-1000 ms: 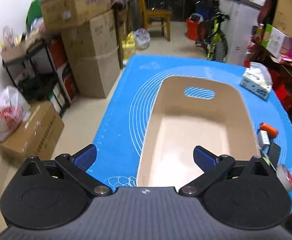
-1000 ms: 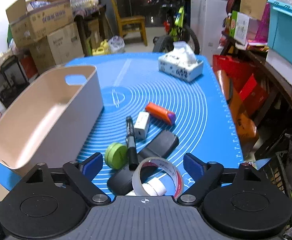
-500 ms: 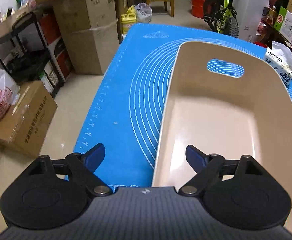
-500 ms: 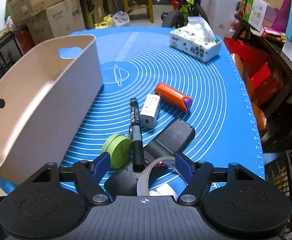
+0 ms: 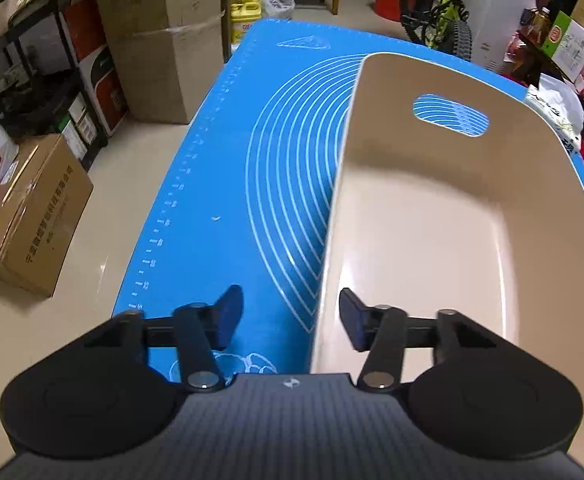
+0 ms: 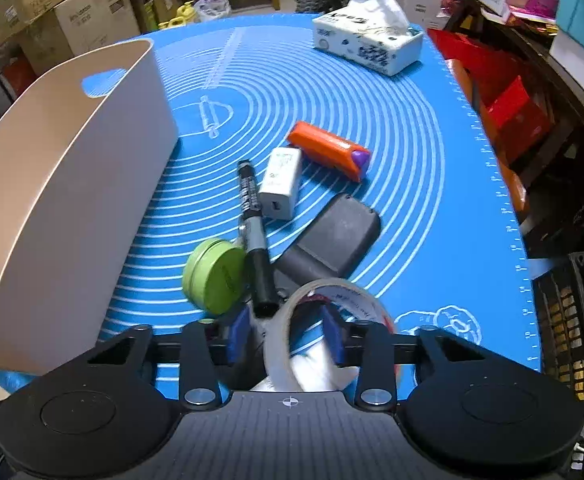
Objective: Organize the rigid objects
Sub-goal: 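Close the right gripper on the rim of the tape roll, then carry the tape roll into the beige basket and open the right gripper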
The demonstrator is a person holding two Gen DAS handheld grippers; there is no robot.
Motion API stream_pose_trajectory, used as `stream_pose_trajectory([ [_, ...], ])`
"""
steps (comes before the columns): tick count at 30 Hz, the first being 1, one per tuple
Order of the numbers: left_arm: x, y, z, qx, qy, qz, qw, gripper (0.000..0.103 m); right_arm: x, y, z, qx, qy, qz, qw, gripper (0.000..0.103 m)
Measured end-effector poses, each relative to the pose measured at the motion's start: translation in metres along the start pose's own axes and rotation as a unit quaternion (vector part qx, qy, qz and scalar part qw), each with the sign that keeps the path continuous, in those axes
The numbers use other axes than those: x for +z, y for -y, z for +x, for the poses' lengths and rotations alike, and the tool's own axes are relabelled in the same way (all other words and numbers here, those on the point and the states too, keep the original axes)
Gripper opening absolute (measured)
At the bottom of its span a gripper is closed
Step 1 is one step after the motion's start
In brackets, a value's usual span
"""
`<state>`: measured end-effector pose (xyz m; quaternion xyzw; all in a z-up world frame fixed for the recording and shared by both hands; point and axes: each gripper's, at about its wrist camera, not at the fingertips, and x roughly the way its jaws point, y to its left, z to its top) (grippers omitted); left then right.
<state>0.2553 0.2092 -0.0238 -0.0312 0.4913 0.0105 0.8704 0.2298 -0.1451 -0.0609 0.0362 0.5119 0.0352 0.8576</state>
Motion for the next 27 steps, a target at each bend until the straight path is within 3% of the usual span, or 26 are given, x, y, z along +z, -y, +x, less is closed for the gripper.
stream_pose_trajectory([
  [3,-0.001,-0.002,0.0,-0.007,-0.007,-0.002,0.9999,0.026,-0.001,-0.004,0.004,-0.004,-0.008,-0.005,1.0,0.039],
  [5,-0.002,-0.004,0.0,-0.024,-0.007,-0.01,0.9996,0.018,-0.002,-0.004,0.004,0.001,-0.007,-0.001,1.0,0.036],
  [6,-0.002,-0.003,-0.001,-0.027,-0.006,-0.011,0.9996,0.013,-0.002,-0.005,0.003,0.004,-0.005,-0.001,1.0,0.026],
  [8,-0.003,-0.002,-0.001,-0.039,-0.006,-0.009,0.9992,0.005,-0.002,-0.005,0.003,0.001,-0.004,-0.002,1.0,0.023],
  [19,-0.004,0.002,0.0,-0.029,-0.008,-0.005,0.9995,0.005,0.001,0.005,-0.013,-0.005,0.04,0.034,0.999,0.021],
  [27,-0.004,0.001,0.001,-0.028,-0.01,-0.007,0.9995,0.005,0.031,-0.007,-0.057,-0.001,0.135,0.031,0.99,0.021],
])
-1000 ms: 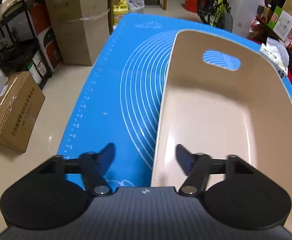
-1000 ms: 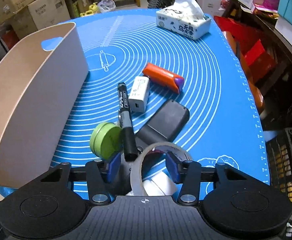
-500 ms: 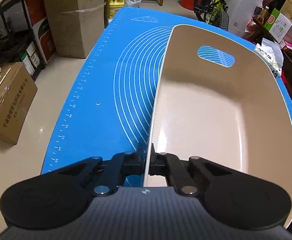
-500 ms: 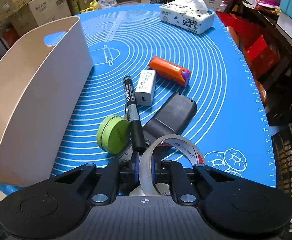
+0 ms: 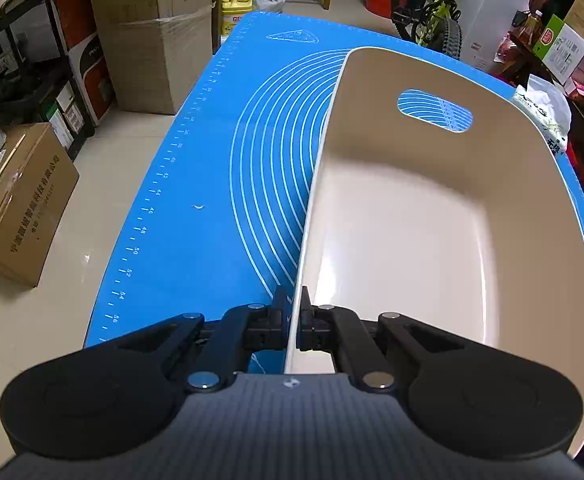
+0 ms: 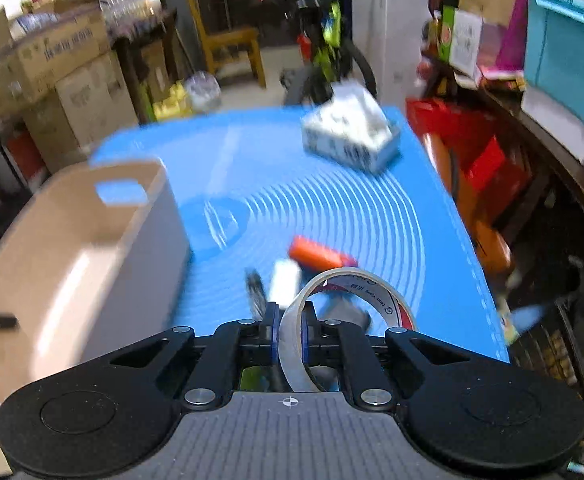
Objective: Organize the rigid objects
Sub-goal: 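Carry the tape roll into the beige basket and open the right gripper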
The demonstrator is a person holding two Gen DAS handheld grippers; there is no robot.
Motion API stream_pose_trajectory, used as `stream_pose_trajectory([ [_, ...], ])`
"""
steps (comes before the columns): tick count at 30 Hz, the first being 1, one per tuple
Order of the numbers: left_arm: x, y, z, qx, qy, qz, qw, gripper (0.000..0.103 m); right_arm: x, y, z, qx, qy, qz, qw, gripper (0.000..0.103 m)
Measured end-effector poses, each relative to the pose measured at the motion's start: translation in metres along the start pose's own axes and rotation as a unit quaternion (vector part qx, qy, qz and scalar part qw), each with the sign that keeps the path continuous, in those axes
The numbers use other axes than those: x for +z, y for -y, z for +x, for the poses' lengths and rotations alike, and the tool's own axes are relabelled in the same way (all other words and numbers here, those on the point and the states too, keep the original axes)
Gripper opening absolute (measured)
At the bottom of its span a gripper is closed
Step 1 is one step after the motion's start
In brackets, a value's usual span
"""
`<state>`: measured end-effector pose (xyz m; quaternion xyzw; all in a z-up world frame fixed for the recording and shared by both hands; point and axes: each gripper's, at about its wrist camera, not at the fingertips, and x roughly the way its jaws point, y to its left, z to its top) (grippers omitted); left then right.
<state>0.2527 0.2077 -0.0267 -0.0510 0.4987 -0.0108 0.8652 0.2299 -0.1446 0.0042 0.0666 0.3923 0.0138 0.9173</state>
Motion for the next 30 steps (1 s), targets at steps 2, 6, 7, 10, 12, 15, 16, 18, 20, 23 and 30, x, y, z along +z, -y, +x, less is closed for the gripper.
stream_pose_trajectory([
  [2,0.0,0.001,0.0,0.001,0.0,-0.001,1.0,0.005,0.012,-0.01,-0.007,0.018,0.019,-0.001,1.0,0.021],
  [6,-0.001,0.003,0.0,0.003,0.0,-0.001,1.0,0.006,0.033,-0.038,-0.016,0.053,0.048,-0.022,0.997,0.021],
  [7,-0.001,0.004,0.0,0.004,-0.001,-0.001,1.0,0.006,0.038,-0.046,-0.018,0.062,0.055,-0.026,0.996,0.021],
  [10,-0.001,0.005,0.0,0.006,-0.001,0.0,1.0,0.006,0.049,-0.07,-0.018,0.09,0.068,-0.038,0.993,0.021],
  [12,-0.001,0.007,0.0,0.008,-0.002,0.001,1.0,0.005,0.054,-0.086,-0.015,0.103,0.071,-0.049,0.991,0.022],
  [15,-0.001,0.009,0.0,0.01,-0.002,0.003,0.9999,0.006,0.056,-0.108,-0.01,0.116,0.071,-0.06,0.989,0.021],
  [16,0.0,0.009,0.0,0.011,-0.003,0.004,0.9999,0.005,0.056,-0.114,-0.009,0.123,0.07,-0.056,0.988,0.021],
  [18,0.0,0.009,0.0,0.011,-0.004,0.004,0.9999,0.006,0.057,-0.123,-0.004,0.137,0.066,-0.047,0.987,0.021],
  [20,-0.001,0.009,0.0,0.012,-0.004,0.006,0.9999,0.006,0.055,-0.134,0.001,0.144,0.063,-0.047,0.986,0.021],
  [23,-0.001,0.009,0.0,0.012,-0.005,0.006,0.9999,0.006,0.047,-0.149,0.009,0.158,0.046,-0.05,0.985,0.021],
  [30,-0.001,0.008,0.0,0.013,-0.005,0.008,0.9999,0.006,0.027,-0.175,0.046,0.174,-0.035,-0.06,0.982,0.021],
])
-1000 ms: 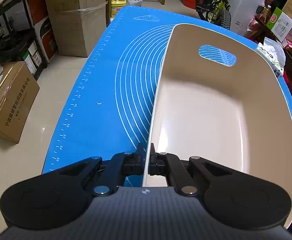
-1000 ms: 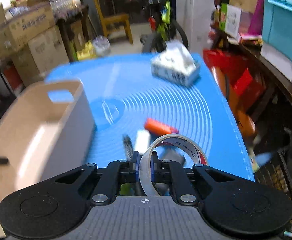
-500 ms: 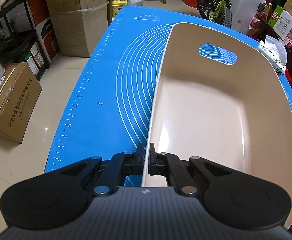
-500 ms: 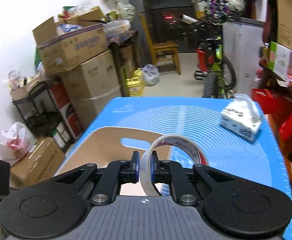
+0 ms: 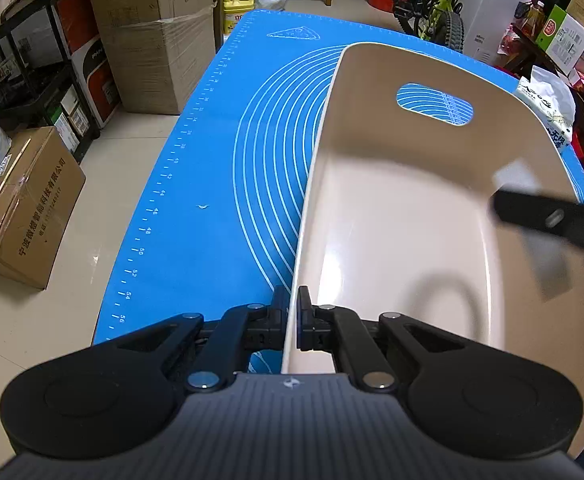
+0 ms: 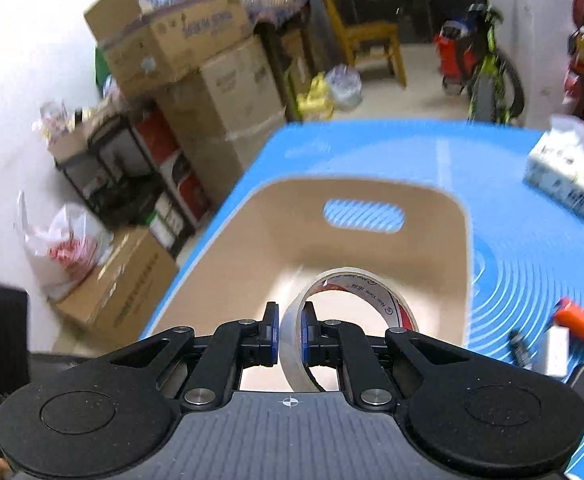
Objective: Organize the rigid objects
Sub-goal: 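Carry the tape roll into the beige basket and open the right gripper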
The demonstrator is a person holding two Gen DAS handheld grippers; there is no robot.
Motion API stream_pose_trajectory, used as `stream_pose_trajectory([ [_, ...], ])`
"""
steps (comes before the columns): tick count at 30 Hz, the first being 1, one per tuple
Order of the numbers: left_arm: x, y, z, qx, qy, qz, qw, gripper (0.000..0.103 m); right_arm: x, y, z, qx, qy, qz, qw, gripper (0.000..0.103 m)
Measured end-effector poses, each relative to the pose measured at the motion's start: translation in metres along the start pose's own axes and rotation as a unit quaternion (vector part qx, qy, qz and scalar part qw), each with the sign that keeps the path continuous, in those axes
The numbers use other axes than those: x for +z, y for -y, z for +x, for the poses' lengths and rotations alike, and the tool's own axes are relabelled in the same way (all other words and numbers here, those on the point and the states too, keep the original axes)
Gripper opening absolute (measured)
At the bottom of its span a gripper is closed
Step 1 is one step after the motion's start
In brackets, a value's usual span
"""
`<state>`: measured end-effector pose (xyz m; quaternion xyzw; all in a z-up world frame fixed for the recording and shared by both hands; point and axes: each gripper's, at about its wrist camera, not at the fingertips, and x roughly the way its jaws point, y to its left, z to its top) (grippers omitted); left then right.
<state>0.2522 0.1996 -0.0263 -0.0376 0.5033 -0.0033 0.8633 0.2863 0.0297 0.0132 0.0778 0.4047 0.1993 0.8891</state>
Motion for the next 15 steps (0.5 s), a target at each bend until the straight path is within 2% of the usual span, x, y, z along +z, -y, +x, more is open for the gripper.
stream_pose_trajectory([
  [11,-0.001,0.001,0.0,0.004,-0.001,0.004,1.0,0.006,-0.025,-0.008,0.053,-0.016,-0.131,-0.023,0.991,0.022],
  [14,-0.001,0.001,0.0,0.002,-0.001,0.003,1.0,0.006,-0.031,-0.009,0.057,-0.02,-0.145,-0.019,0.989,0.026],
  [15,-0.001,0.001,0.0,0.002,-0.001,0.004,1.0,0.006,-0.032,-0.01,0.056,-0.023,-0.142,-0.023,0.989,0.031],
])
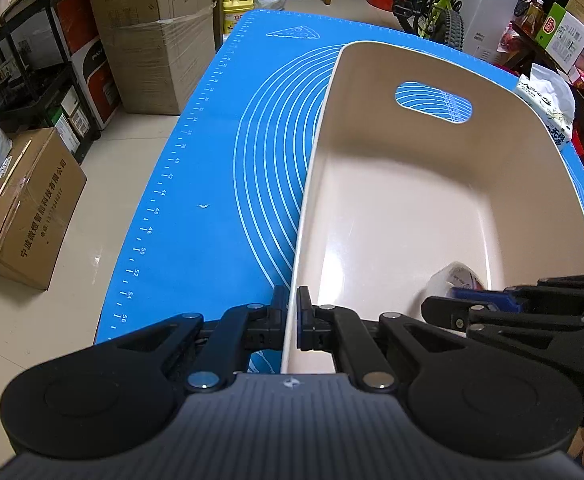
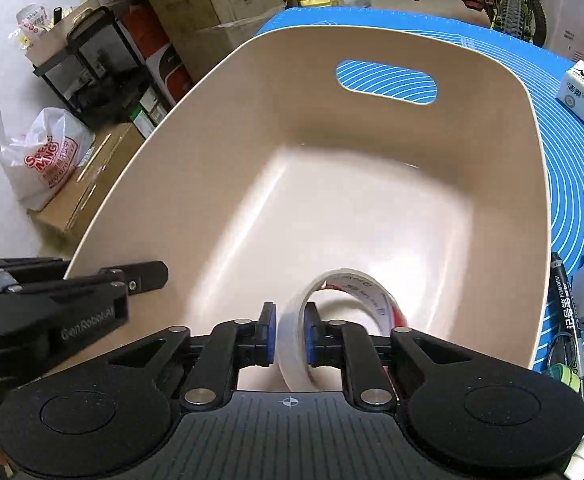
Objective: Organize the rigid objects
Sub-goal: 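Carry the tape roll into the beige basket and open the right gripper, then move the right gripper back to the white pill bottle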
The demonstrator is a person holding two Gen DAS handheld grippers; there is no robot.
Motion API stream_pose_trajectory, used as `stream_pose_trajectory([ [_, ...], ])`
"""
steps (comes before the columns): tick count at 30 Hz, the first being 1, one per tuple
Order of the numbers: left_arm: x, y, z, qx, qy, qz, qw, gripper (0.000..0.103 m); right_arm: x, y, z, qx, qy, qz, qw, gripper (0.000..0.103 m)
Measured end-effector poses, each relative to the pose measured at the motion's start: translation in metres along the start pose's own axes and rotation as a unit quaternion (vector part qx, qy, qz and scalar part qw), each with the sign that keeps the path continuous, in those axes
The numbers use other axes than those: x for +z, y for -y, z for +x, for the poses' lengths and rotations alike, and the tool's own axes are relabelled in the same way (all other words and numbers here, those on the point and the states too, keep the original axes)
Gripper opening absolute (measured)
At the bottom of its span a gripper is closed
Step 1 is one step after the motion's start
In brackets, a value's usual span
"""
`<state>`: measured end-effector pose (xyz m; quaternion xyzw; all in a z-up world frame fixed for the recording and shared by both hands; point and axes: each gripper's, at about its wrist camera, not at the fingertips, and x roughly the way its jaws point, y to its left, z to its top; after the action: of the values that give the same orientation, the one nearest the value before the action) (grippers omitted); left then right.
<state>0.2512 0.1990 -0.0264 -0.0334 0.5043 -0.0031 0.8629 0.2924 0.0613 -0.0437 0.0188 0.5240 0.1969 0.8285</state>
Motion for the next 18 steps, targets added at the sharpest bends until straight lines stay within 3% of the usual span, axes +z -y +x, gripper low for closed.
stream_pose_trajectory([
  [1,0.0,0.0,0.0,0.0,0.0,0.001,1.0,0.006,-0.001,-0.001,-0.001,-0.007,0.005,-0.005,1.0,0.044],
  [4,0.0,0.0,0.0,0.001,0.0,0.001,1.0,0.006,-0.002,-0.003,-0.012,-0.016,0.028,-0.016,0.999,0.063],
  [18,0.0,0.001,0.0,0.0,0.0,0.0,1.0,0.006,-0.001,0.025,-0.104,-0.038,0.151,-0.024,0.987,0.083],
])
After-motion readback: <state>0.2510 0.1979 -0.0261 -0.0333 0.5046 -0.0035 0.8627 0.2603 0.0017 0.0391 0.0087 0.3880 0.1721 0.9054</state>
